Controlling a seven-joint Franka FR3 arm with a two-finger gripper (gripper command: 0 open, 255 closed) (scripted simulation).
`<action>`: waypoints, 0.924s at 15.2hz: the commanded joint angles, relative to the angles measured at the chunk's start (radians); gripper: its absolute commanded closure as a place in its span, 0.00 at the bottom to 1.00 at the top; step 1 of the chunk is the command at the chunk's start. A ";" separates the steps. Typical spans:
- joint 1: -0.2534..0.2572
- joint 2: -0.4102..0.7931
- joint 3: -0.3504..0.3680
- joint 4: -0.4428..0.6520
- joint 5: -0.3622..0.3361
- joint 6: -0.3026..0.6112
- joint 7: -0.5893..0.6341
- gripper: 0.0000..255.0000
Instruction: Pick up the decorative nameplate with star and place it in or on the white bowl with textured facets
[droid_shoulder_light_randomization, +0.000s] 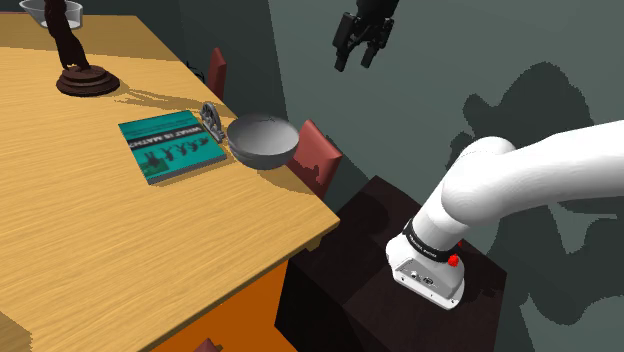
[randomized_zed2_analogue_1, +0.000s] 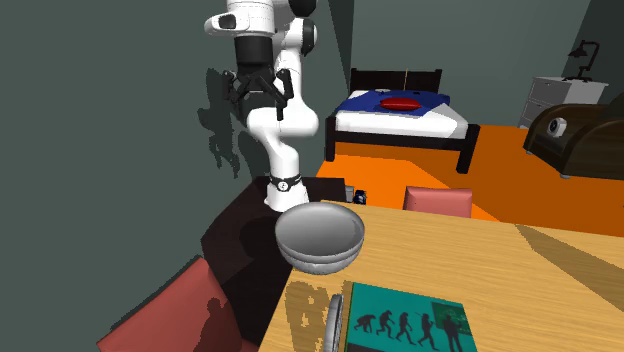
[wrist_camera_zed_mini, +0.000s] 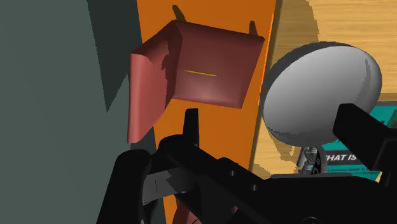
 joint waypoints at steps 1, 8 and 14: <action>0.000 0.000 0.000 0.000 0.000 0.000 0.000 0.00; 0.016 0.217 0.077 0.036 0.023 0.191 0.084 0.00; 0.021 0.429 0.139 0.121 0.011 0.325 0.162 0.00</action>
